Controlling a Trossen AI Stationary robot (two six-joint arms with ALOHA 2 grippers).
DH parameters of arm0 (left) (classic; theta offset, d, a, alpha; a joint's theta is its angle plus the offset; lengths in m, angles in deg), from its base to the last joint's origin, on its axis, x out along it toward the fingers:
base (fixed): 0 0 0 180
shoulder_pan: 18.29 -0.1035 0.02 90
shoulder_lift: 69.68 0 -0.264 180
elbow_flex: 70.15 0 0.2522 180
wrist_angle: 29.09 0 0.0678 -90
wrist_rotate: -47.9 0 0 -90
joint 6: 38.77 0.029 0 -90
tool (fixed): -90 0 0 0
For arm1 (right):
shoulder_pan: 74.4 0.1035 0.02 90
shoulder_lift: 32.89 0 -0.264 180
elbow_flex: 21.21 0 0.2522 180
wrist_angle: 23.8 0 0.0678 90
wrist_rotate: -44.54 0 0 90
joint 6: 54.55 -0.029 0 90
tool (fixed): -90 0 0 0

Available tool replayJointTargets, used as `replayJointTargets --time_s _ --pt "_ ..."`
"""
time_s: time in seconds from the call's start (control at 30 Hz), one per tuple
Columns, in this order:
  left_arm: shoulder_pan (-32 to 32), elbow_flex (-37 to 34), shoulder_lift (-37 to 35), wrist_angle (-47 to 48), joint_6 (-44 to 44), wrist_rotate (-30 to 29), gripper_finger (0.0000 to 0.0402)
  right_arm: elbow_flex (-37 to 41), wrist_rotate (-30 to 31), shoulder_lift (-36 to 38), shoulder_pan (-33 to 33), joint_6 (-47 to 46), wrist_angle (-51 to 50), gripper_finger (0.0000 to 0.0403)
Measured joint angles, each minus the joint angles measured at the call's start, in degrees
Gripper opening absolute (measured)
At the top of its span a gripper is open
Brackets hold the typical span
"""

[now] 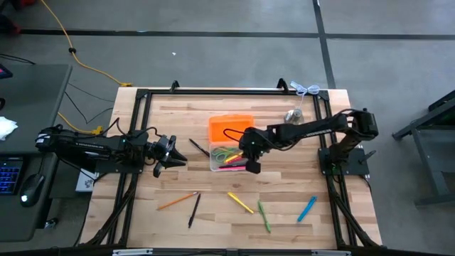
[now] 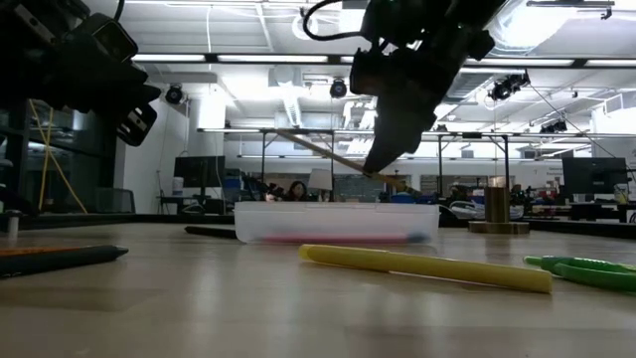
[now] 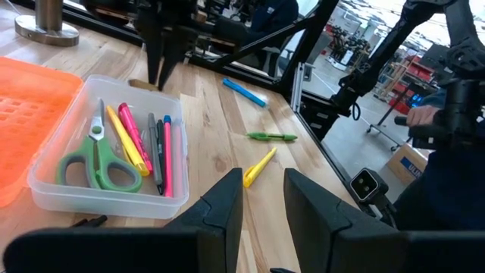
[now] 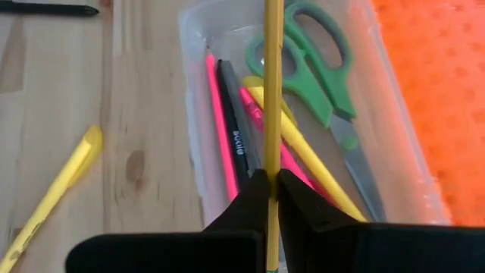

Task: Pick & place school supplies into a supply box
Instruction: Put the yellow pen into the container

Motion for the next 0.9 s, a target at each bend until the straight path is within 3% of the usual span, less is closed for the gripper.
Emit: replayJointTargets --time_s 0.9 --pt "0.0 0.0 0.0 0.0 0.0 0.0 0.0129 0.0 -2.9 -5.3 -1.2 -1.4 0.8 0.0001"
